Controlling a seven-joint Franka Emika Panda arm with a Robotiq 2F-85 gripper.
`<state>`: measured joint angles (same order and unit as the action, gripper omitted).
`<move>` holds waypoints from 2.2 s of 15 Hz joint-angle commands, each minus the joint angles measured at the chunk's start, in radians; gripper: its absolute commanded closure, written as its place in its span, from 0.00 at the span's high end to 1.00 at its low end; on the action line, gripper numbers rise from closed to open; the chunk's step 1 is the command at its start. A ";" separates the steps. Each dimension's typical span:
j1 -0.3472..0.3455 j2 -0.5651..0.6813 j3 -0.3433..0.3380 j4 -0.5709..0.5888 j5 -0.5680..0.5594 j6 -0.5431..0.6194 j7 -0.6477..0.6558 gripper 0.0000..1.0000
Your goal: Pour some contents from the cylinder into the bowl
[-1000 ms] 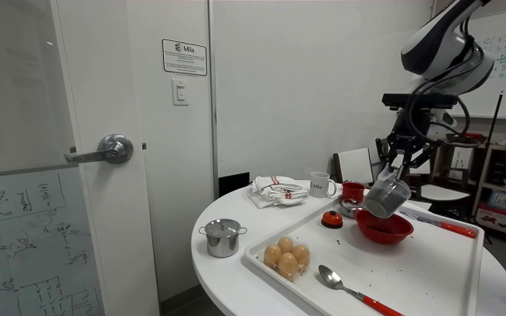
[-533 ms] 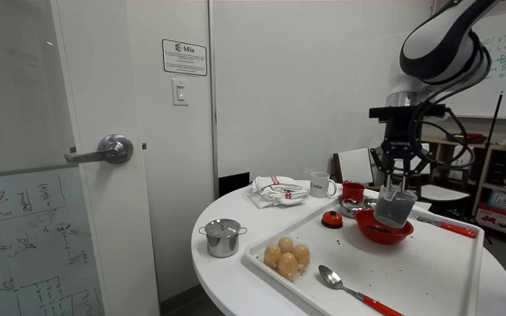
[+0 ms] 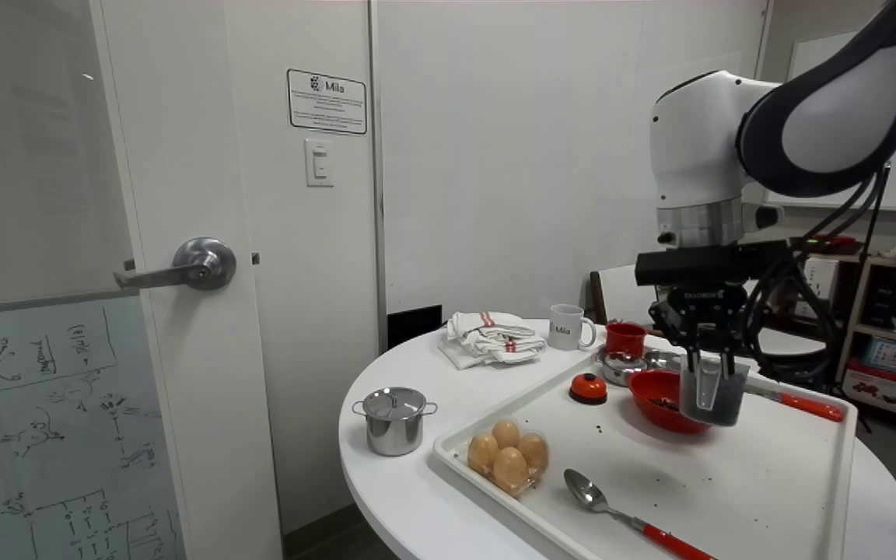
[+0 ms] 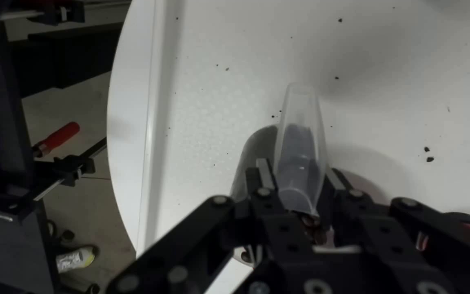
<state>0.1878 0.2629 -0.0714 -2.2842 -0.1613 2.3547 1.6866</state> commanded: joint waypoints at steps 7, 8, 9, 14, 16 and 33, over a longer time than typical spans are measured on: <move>0.103 0.233 0.012 0.143 -0.202 -0.030 0.218 0.09; 0.109 0.257 0.009 0.159 -0.202 -0.030 0.229 0.09; 0.117 0.281 0.002 0.173 -0.208 -0.021 0.245 0.09; 0.154 0.368 -0.029 0.242 -0.221 -0.032 0.315 0.14; 0.135 0.335 -0.011 0.213 -0.198 -0.033 0.281 0.54; 0.037 -0.002 -0.027 0.007 -0.174 -0.081 0.299 1.00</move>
<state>0.2602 0.3558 -0.0918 -2.2074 -0.3497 2.2878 1.9330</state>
